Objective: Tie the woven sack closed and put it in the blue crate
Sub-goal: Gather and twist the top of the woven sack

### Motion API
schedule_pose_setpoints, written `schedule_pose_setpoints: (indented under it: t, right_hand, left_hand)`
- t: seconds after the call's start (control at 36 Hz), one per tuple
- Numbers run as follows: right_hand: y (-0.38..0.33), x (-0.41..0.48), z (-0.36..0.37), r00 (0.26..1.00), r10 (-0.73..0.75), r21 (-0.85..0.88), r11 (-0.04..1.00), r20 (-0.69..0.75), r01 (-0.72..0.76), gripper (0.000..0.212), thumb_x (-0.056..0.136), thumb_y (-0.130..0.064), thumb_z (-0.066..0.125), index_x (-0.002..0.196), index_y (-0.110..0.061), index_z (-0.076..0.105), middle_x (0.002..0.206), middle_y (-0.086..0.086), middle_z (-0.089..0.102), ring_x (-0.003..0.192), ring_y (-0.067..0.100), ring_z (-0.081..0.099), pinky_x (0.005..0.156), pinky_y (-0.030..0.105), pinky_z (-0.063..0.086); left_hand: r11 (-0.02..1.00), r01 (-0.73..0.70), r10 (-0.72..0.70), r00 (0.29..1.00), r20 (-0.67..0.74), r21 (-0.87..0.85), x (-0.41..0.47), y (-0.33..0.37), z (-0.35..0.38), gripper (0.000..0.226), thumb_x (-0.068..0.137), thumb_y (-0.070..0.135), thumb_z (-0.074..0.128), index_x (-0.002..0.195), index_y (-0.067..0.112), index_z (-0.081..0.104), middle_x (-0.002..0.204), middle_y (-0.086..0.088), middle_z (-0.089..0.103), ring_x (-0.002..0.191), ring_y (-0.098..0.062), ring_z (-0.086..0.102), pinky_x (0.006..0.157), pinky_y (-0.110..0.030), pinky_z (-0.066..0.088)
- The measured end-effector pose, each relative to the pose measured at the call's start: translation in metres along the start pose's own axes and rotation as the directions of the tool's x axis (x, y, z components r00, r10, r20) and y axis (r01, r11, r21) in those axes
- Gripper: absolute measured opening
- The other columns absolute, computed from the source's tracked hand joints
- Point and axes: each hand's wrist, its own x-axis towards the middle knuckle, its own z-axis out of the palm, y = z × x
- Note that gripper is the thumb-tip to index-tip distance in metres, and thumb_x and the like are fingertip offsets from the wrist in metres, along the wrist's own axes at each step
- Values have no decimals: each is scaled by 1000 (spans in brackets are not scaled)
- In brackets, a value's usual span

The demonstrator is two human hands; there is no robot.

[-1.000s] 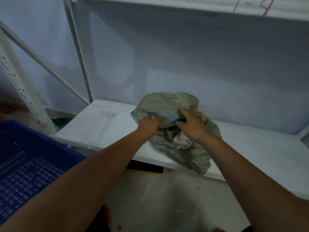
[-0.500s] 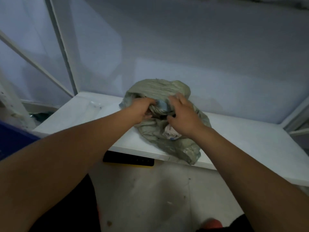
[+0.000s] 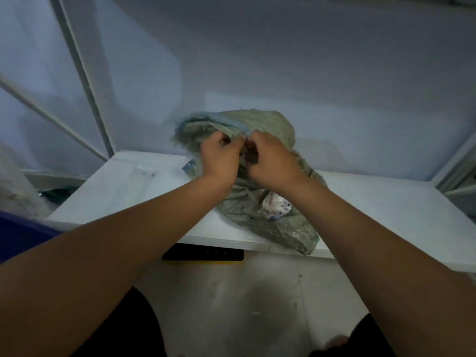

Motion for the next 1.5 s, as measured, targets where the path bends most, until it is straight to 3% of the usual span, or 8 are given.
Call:
schedule_pose_setpoints:
  t: [0.14, 0.47, 0.64, 0.81, 0.94, 1.19, 1.33, 1.5]
  right_hand:
    - [2, 3, 12, 997, -16, 29, 999, -73, 18, 105, 77, -29, 80, 158, -18, 14, 162, 14, 20, 145, 34, 31, 107, 42, 42]
    - [9, 1, -6, 967, 212, 346, 926, -140, -153, 47, 89, 5, 53, 131, -12, 65, 123, 8, 69, 108, 21, 62, 83, 17, 40]
    - [12, 16, -22, 860, 487, 654, 702, -152, -281, 32, 90, -3, 42, 100, -22, 64, 96, -3, 66, 92, 18, 63, 78, 33, 53]
    - [19, 16, -31, 849, 525, 799, 487, 54, -352, 22, 101, -21, 48, 93, -24, 68, 102, 6, 73, 101, 28, 69, 95, 43, 55]
    - [21, 16, -35, 835, 513, 838, 353, 200, -417, 64, 91, -64, 52, 134, -17, 62, 114, 4, 75, 103, 24, 72, 100, 45, 54]
    - [41, 19, -40, 743, 568, 892, 34, 353, -450, 54, 102, -56, 41, 127, -17, 69, 112, 10, 77, 101, 30, 75, 90, 48, 60]
    - [56, 18, -40, 638, 584, 808, -55, 502, -586, 50, 93, -51, 58, 122, -12, 73, 117, 17, 74, 104, 40, 72, 90, 58, 57]
    - [61, 16, -40, 528, 643, 769, -156, 555, -620, 42, 94, -44, 54, 112, -14, 78, 111, 14, 77, 99, 37, 74, 89, 55, 57]
  left_hand:
    - [989, -85, 91, 995, 47, -123, 0, 28, -5, 13, 85, 4, 74, 95, -4, 73, 92, -17, 76, 88, -31, 74, 84, -46, 61]
    - [868, -276, 95, 908, 407, 413, -6, 35, -6, 40, 70, 12, 52, 101, 10, 77, 97, -3, 76, 97, -17, 70, 91, -35, 57]
    - [421, -388, -196, 843, 500, 820, 11, 3, -30, 43, 93, 25, 58, 135, 16, 55, 134, -12, 57, 127, -28, 51, 107, -32, 39]
    - [625, -267, -164, 874, 457, 734, 22, -17, -46, 112, 59, 85, 66, 152, 34, 29, 153, 0, 43, 140, -23, 42, 117, -42, 35]
    - [868, -135, -57, 929, 365, 479, 24, -8, -35, 137, 50, 76, 83, 155, 34, 6, 158, 2, 33, 142, -13, 38, 118, -40, 34]
    - [956, 251, -255, 967, 7, 153, 44, 1, -40, 163, 33, 69, 92, 158, 23, -1, 158, 0, 33, 138, -17, 41, 119, -37, 33]
    - [787, 584, -613, 778, 139, 201, 27, 14, -50, 47, 85, 49, 73, 115, 16, 57, 113, 0, 64, 92, -20, 60, 89, -36, 46]
    - [752, 656, -657, 738, 154, 70, 23, 8, -51, 24, 92, 23, 70, 107, 9, 60, 88, -7, 62, 78, -20, 59, 70, -34, 52]
